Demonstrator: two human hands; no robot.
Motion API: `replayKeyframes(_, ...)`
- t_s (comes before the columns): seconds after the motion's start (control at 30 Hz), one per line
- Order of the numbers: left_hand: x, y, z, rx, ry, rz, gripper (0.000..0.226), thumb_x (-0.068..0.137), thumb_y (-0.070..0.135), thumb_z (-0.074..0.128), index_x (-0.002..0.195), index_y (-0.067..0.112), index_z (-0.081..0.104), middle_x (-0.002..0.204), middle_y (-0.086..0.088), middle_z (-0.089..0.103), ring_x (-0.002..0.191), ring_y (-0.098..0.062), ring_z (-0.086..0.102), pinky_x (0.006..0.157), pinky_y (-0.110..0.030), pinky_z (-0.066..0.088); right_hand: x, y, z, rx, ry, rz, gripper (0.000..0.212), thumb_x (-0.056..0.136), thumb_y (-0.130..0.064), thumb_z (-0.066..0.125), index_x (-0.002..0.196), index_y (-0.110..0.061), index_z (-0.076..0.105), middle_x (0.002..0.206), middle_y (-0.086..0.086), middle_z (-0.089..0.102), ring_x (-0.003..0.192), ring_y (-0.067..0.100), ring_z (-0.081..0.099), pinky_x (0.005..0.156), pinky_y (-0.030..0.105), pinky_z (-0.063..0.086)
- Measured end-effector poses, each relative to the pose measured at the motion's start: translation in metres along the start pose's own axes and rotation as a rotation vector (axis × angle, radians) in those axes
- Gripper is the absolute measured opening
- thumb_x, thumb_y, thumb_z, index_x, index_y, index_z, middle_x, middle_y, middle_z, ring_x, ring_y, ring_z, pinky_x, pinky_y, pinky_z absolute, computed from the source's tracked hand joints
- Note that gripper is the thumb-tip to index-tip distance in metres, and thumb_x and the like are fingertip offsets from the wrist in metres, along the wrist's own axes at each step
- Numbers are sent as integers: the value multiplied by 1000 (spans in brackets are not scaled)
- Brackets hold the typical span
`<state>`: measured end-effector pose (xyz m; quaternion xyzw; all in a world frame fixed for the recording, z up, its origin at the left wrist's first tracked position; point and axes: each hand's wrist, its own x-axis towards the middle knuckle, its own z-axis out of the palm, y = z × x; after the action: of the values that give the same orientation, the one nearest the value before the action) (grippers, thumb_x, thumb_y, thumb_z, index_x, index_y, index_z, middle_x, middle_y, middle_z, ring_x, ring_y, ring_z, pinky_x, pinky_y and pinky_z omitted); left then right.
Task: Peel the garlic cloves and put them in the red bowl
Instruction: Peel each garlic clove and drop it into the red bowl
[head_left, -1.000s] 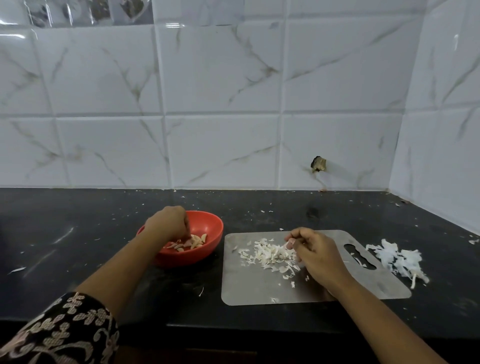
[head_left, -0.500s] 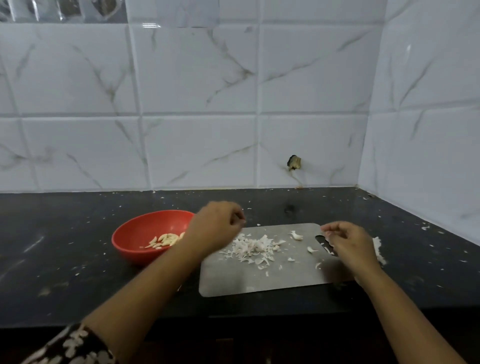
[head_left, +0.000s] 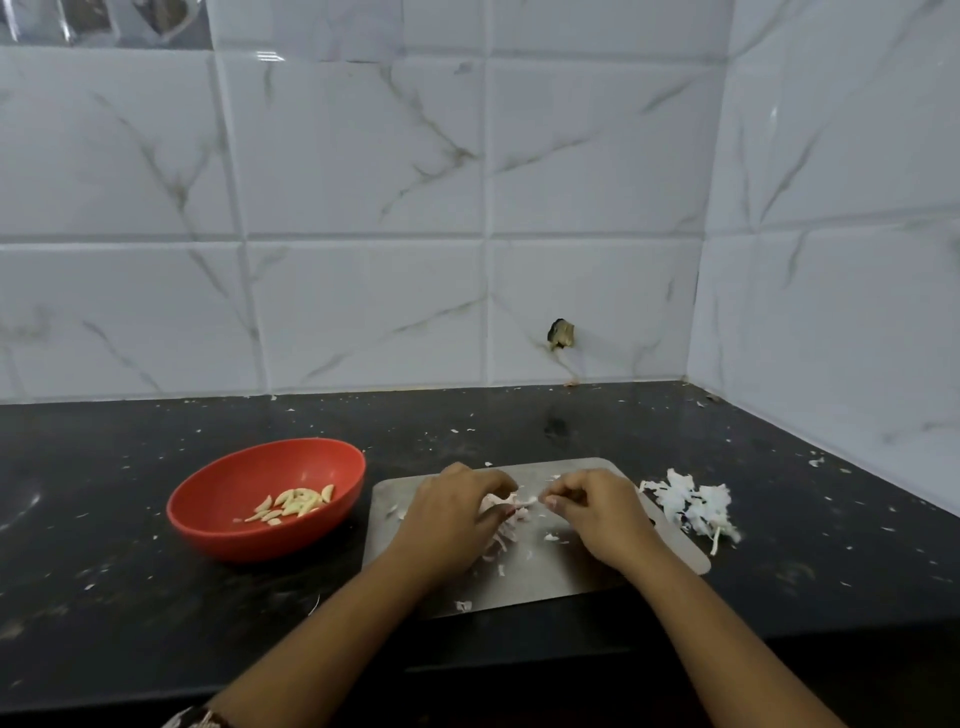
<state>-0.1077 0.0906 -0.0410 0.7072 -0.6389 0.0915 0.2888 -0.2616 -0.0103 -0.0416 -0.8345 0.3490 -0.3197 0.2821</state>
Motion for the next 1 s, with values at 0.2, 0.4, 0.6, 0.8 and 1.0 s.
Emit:
replayKeyframes(0.2,7,-4,2,-299,199,-57,15,85,26,71,99,21,75,87,8,74,79,0,63,72,-14,47,6,-22,16,744,-126,153,8,89,-2,65,94,-2,72,77,14,68,65,12,59,64,21,51)
replayKeyframes(0.4,6,-12,4,-424,294,-143,2,82,19,74,83,19,75,73,12,71,70,3,63,59,-7,41,16,-27,19,739,-194,140,10,91,-9,65,96,0,68,78,8,69,68,10,61,64,22,51)
replayKeyframes(0.6,2,-16,4,-222,284,-75,6,87,26,68,86,22,71,76,10,68,73,-8,60,67,-30,49,19,-32,17,697,-263,150,12,91,-11,64,79,-11,64,75,4,67,65,9,58,60,24,49)
replayKeyframes(0.8,-1,-9,-5,-496,423,-181,2,79,15,76,79,15,74,71,10,69,69,-1,61,62,-10,44,11,-36,18,876,-297,189,6,93,-6,60,88,-6,64,78,6,70,62,7,59,55,21,49)
replayKeyframes(1.0,-3,-5,-6,-622,378,-183,3,80,6,74,79,9,73,72,5,69,66,2,60,61,-9,43,8,-38,18,906,-329,187,8,94,-8,59,90,-7,67,81,5,69,65,7,60,55,21,50)
